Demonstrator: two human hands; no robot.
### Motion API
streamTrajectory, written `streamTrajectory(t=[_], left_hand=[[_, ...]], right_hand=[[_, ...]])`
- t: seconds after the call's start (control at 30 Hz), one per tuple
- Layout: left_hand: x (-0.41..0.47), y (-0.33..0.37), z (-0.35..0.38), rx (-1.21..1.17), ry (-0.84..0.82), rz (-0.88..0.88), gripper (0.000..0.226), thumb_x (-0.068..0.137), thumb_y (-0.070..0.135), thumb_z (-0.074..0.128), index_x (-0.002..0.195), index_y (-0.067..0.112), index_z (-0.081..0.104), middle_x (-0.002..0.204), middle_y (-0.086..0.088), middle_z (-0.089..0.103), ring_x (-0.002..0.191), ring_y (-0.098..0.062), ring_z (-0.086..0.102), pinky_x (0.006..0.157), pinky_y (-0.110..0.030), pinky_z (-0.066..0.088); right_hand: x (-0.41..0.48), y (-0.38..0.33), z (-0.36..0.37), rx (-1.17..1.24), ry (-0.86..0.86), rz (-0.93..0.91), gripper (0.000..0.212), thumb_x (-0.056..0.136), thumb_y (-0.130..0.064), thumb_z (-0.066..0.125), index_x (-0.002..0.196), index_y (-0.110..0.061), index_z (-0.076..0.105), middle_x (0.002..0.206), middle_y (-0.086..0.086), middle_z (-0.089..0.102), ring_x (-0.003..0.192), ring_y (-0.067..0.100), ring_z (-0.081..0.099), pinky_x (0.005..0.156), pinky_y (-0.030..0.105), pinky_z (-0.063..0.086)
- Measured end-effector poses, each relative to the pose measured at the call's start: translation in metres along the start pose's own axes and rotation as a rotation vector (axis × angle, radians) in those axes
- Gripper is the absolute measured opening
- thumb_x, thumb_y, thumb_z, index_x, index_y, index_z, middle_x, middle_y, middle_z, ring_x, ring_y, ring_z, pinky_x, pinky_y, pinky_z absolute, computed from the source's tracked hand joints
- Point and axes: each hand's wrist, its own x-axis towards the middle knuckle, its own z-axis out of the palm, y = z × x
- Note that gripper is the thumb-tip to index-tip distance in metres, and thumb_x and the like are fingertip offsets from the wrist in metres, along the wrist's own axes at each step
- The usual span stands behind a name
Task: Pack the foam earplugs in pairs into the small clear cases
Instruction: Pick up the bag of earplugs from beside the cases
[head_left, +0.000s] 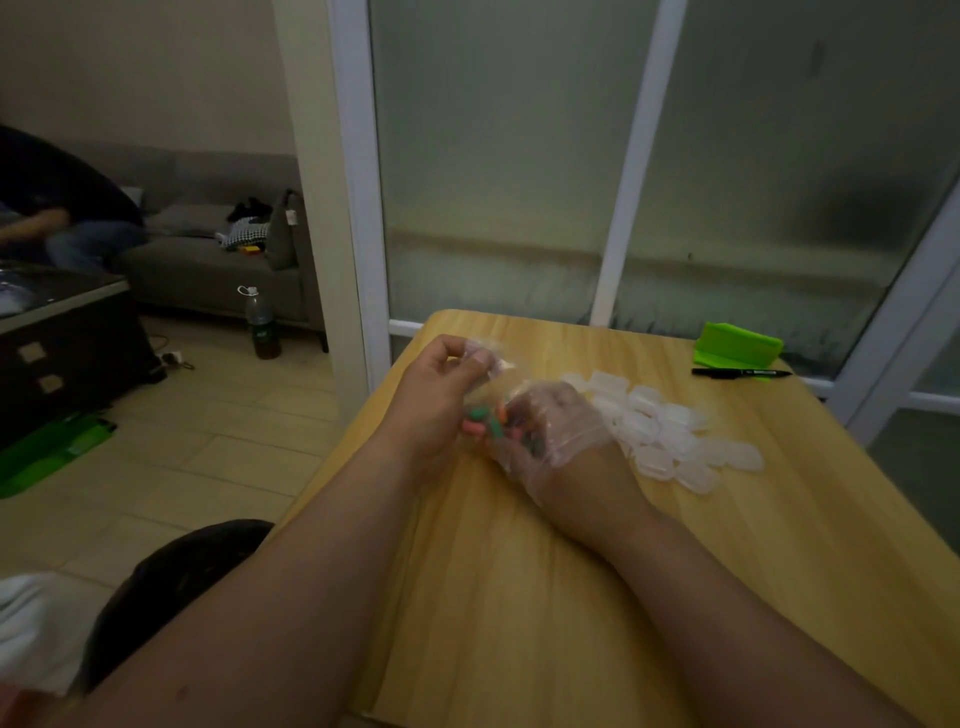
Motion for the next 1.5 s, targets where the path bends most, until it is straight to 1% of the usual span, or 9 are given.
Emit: streamTrajectory(t=[0.2, 0.47, 0.8, 0.9, 1.0, 1.17, 1.3, 1.4, 1.5], left_hand=[[-0.001, -0.003, -0.002, -0.055, -0.031, -0.038, 0.012, 0.105, 0.020, 0.062, 0.109, 0.009, 0.064, 0.114, -0.020, 0.075, 0.094, -0.035, 0.070, 0.085, -0.051, 0.057], [-0.001, -0.003, -0.019, 0.174, 0.021, -0.154, 0.026, 0.105, 0.030, 0.061, 0.117, 0.009, 0.071, 0.116, -0.019, 0.072, 0.092, -0.028, 0.073, 0.081, -0.039, 0.065], [-0.003, 0.000, -0.040, 0.307, -0.168, -0.205, 0.018, 0.098, 0.013, 0.065, 0.110, 0.003, 0.074, 0.111, -0.013, 0.077, 0.104, -0.025, 0.075, 0.092, -0.038, 0.062], [-0.006, -0.001, -0.041, 0.518, -0.131, -0.126, 0.010, 0.099, 0.019, 0.070, 0.106, 0.013, 0.074, 0.102, -0.008, 0.077, 0.090, -0.019, 0.075, 0.084, -0.034, 0.062], [-0.004, -0.002, -0.036, 0.617, 0.004, -0.004, 0.017, 0.102, 0.028, 0.068, 0.101, 0.011, 0.069, 0.089, -0.009, 0.073, 0.069, -0.009, 0.066, 0.074, -0.036, 0.059], [-0.006, -0.001, -0.024, 0.531, -0.048, 0.029, 0.017, 0.106, 0.018, 0.061, 0.107, 0.001, 0.065, 0.092, -0.009, 0.076, 0.072, -0.008, 0.070, 0.068, -0.026, 0.060], [-0.009, -0.001, -0.017, 0.519, -0.100, 0.023, 0.014, 0.104, 0.001, 0.054, 0.105, 0.003, 0.068, 0.086, -0.007, 0.073, 0.067, -0.008, 0.067, 0.064, -0.019, 0.056], [-0.010, -0.001, -0.014, 0.489, -0.144, -0.033, 0.021, 0.102, 0.002, 0.053, 0.104, 0.003, 0.074, 0.091, -0.014, 0.074, 0.073, -0.013, 0.066, 0.069, -0.023, 0.058], [-0.009, -0.002, -0.012, 0.419, -0.142, -0.061, 0.019, 0.104, 0.011, 0.060, 0.105, -0.001, 0.074, 0.100, -0.019, 0.076, 0.079, -0.017, 0.070, 0.074, -0.027, 0.060]], right_hand=[[0.003, -0.007, 0.005, 0.005, -0.137, -0.079, 0.036, 0.097, -0.058, 0.060, 0.130, -0.044, 0.056, 0.128, -0.018, 0.053, 0.105, 0.003, 0.060, 0.085, 0.016, 0.044], [0.005, -0.004, 0.008, 0.199, -0.016, 0.131, 0.020, 0.102, -0.042, 0.066, 0.119, -0.032, 0.067, 0.119, -0.016, 0.049, 0.096, -0.002, 0.052, 0.088, 0.011, 0.043], [0.007, 0.004, 0.017, 0.553, -0.057, 0.282, 0.072, 0.092, -0.033, 0.081, 0.155, -0.041, 0.047, 0.145, -0.007, 0.047, 0.124, 0.014, 0.064, 0.100, 0.036, 0.060], [0.005, 0.006, 0.018, 0.669, -0.020, 0.305, 0.070, 0.092, -0.046, 0.072, 0.153, -0.056, 0.039, 0.148, 0.000, 0.052, 0.125, 0.022, 0.066, 0.097, 0.043, 0.061], [0.008, 0.001, 0.017, 0.968, -0.039, 0.372, 0.053, 0.106, -0.023, 0.064, 0.154, -0.034, 0.044, 0.139, 0.003, 0.063, 0.117, 0.022, 0.072, 0.089, 0.028, 0.062], [0.004, 0.008, 0.012, 0.305, -0.020, 0.181, 0.043, 0.100, -0.068, 0.050, 0.126, -0.039, 0.068, 0.126, -0.015, 0.063, 0.117, 0.007, 0.062, 0.103, 0.038, 0.052], [0.007, -0.005, 0.004, 0.322, -0.066, 0.148, 0.055, 0.089, -0.070, 0.053, 0.133, -0.039, 0.064, 0.131, -0.013, 0.064, 0.119, 0.009, 0.062, 0.105, 0.039, 0.053], [0.012, -0.007, 0.003, 0.314, -0.098, 0.047, 0.023, 0.100, -0.046, 0.064, 0.116, -0.031, 0.073, 0.106, -0.014, 0.071, 0.097, 0.006, 0.068, 0.089, 0.044, 0.059], [0.010, -0.010, 0.002, 0.455, -0.096, 0.094, 0.021, 0.103, -0.051, 0.066, 0.107, -0.033, 0.075, 0.098, -0.010, 0.076, 0.090, 0.007, 0.073, 0.082, 0.042, 0.061]])
